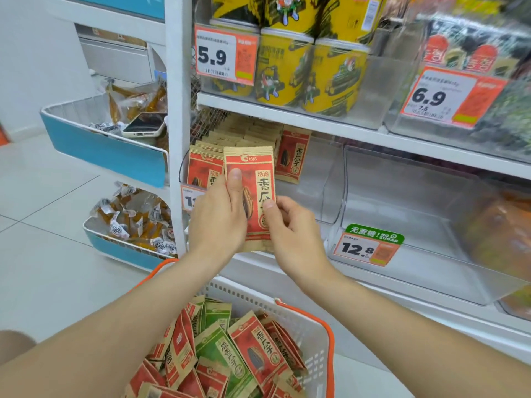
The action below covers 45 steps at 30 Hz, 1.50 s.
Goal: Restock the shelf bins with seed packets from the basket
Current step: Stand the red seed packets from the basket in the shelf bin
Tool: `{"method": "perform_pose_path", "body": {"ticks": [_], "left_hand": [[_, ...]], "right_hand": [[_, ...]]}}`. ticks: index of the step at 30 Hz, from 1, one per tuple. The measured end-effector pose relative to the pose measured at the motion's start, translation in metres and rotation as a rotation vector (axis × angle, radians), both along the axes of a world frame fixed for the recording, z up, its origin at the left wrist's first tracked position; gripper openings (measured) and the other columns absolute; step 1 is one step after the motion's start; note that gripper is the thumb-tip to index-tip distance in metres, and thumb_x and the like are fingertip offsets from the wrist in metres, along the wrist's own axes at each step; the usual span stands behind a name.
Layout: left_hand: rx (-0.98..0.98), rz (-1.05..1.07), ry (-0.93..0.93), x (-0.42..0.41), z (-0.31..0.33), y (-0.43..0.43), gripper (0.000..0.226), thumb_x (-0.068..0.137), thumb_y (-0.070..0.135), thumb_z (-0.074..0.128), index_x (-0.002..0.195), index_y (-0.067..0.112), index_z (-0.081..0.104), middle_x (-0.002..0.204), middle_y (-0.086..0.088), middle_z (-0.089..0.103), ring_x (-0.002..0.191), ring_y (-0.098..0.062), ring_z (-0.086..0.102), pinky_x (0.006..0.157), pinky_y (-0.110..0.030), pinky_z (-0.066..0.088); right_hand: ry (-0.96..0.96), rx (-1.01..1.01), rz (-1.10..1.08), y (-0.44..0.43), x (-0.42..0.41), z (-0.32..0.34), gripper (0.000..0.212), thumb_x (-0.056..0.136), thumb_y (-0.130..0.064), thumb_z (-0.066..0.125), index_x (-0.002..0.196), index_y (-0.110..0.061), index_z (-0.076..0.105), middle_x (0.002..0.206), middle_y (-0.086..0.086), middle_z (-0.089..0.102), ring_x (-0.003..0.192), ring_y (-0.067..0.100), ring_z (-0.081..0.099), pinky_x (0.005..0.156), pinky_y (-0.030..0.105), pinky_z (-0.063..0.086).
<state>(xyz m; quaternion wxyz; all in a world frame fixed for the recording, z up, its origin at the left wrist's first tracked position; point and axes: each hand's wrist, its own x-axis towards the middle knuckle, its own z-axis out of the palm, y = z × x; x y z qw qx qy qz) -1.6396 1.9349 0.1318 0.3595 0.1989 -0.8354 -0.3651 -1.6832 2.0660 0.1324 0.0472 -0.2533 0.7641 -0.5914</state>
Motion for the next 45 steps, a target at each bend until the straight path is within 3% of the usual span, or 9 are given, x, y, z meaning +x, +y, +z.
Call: {"method": "perform_pose_path", "body": {"ticks": [3, 7, 11, 17, 25, 30, 36, 40, 45], "left_hand": [[0.027, -0.059, 0.025, -0.006, 0.006, -0.005, 0.070, 0.107, 0.069, 0.010, 0.094, 0.027, 0.064, 0.083, 0.007, 0.071, 0.082, -0.021, 0.069, 0.077, -0.048, 0.057], [-0.140, -0.052, -0.009, -0.013, 0.018, -0.005, 0.061, 0.112, 0.054, 0.014, 0.076, 0.024, 0.054, 0.070, 0.005, 0.060, 0.072, -0.029, 0.058, 0.072, -0.049, 0.049], [-0.424, -0.013, -0.081, -0.023, 0.014, -0.010, 0.015, 0.102, 0.023, 0.046, 0.109, 0.018, 0.058, 0.110, -0.004, 0.061, 0.101, -0.032, 0.055, 0.085, -0.051, 0.048], [-0.811, -0.030, -0.381, -0.038, 0.002, -0.022, 0.082, 0.091, 0.049, 0.053, 0.161, 0.012, 0.030, 0.173, -0.016, 0.016, 0.156, -0.041, 0.019, 0.122, -0.061, 0.022], [-0.902, -0.008, -0.418, -0.060, -0.004, -0.035, 0.084, 0.099, 0.064, 0.028, 0.166, 0.015, 0.019, 0.172, -0.019, 0.016, 0.158, -0.041, 0.016, 0.124, -0.064, 0.010], [-0.919, -0.017, -0.432, -0.069, -0.006, -0.036, 0.083, 0.096, 0.059, 0.034, 0.164, 0.013, 0.022, 0.169, -0.022, 0.023, 0.156, -0.043, 0.020, 0.122, -0.066, 0.013], [-0.943, -0.008, -0.396, -0.070, -0.007, -0.038, 0.081, 0.096, 0.057, 0.038, 0.163, 0.013, 0.025, 0.167, -0.021, 0.027, 0.155, -0.042, 0.022, 0.121, -0.065, 0.018], [-0.945, -0.008, -0.389, -0.072, -0.008, -0.038, 0.080, 0.096, 0.056, 0.039, 0.163, 0.013, 0.025, 0.166, -0.020, 0.027, 0.155, -0.042, 0.021, 0.121, -0.065, 0.017], [-0.947, -0.015, -0.394, -0.071, -0.008, -0.038, 0.080, 0.096, 0.055, 0.039, 0.163, 0.012, 0.026, 0.165, -0.020, 0.028, 0.155, -0.042, 0.022, 0.121, -0.065, 0.018]], "right_hand": [[0.042, -0.011, 0.059, 0.004, -0.012, 0.006, 0.021, 0.104, -0.038, 0.057, 0.117, -0.025, 0.067, 0.094, 0.002, 0.080, 0.090, 0.030, 0.076, 0.084, 0.059, 0.058], [0.332, -0.103, -0.084, 0.015, -0.026, 0.022, 0.013, 0.108, -0.022, 0.056, 0.121, -0.022, 0.058, 0.099, -0.006, 0.078, 0.090, 0.017, 0.074, 0.079, 0.046, 0.059], [0.513, 0.078, -0.318, 0.018, -0.054, 0.020, 0.014, 0.106, -0.025, 0.052, 0.118, -0.027, 0.046, 0.095, -0.005, 0.071, 0.089, 0.035, 0.062, 0.075, 0.047, 0.048], [0.346, 0.564, -0.393, 0.008, -0.077, 0.020, 0.016, 0.105, -0.019, 0.052, 0.113, -0.013, 0.039, 0.103, 0.021, 0.065, 0.097, 0.048, 0.061, 0.073, 0.046, 0.047], [0.049, 0.697, -0.420, -0.036, -0.142, 0.022, 0.048, 0.099, -0.016, 0.062, 0.141, 0.000, 0.045, 0.138, 0.023, 0.060, 0.128, 0.042, 0.059, 0.103, 0.045, 0.049], [-0.001, 0.744, -0.445, -0.064, -0.188, 0.010, 0.084, 0.103, -0.014, 0.060, 0.163, 0.005, 0.005, 0.162, 0.018, 0.039, 0.144, 0.032, 0.047, 0.111, 0.038, 0.043], [-0.024, 0.642, -0.580, -0.078, -0.217, 0.001, 0.045, 0.099, -0.010, 0.063, 0.142, -0.004, 0.051, 0.145, 0.017, 0.054, 0.132, 0.034, 0.056, 0.099, 0.037, 0.050], [-0.045, 0.606, -0.620, -0.082, -0.225, -0.001, 0.032, 0.100, -0.007, 0.061, 0.132, -0.005, 0.060, 0.139, 0.014, 0.061, 0.129, 0.029, 0.059, 0.095, 0.031, 0.050], [-0.110, 0.420, -0.578, -0.079, -0.223, 0.000, 0.071, 0.103, -0.014, 0.061, 0.159, 0.001, 0.019, 0.145, 0.016, 0.057, 0.133, 0.032, 0.057, 0.096, 0.034, 0.049]]}}
